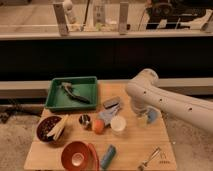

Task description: Place fork in red bowl

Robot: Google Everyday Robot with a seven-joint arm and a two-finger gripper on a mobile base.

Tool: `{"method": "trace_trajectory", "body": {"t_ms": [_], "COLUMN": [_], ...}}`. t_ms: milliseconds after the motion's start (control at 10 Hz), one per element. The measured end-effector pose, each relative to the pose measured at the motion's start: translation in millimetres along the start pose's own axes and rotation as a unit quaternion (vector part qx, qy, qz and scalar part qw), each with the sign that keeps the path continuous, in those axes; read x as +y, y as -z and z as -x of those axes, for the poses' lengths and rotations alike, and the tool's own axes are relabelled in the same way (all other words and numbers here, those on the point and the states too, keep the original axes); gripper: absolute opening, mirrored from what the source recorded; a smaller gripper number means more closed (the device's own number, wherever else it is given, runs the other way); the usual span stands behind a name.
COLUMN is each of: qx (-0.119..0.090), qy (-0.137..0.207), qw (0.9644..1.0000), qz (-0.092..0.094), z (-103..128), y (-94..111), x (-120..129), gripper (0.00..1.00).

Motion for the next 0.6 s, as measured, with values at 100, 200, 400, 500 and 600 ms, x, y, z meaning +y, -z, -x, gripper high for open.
{"method": "trace_trajectory", "body": {"t_ms": [100, 200, 400, 500, 600], "qx": [-0.003, -0.012, -0.033, -0.045, -0.054], "qy": [0.001, -0.005, -0.010, -0.004, 0.002], "qw": [1.0000, 0.9999, 0.9994, 0.9990, 0.9985], "qz": [0.000, 0.001, -0.003, -0.006, -0.007], "z": [1, -5, -13, -15, -15], "y": [0, 0, 1, 1, -1], "x": [1, 11, 37, 59, 71], "gripper": [0.80, 0.80, 0.80, 0.80, 0.80]}}
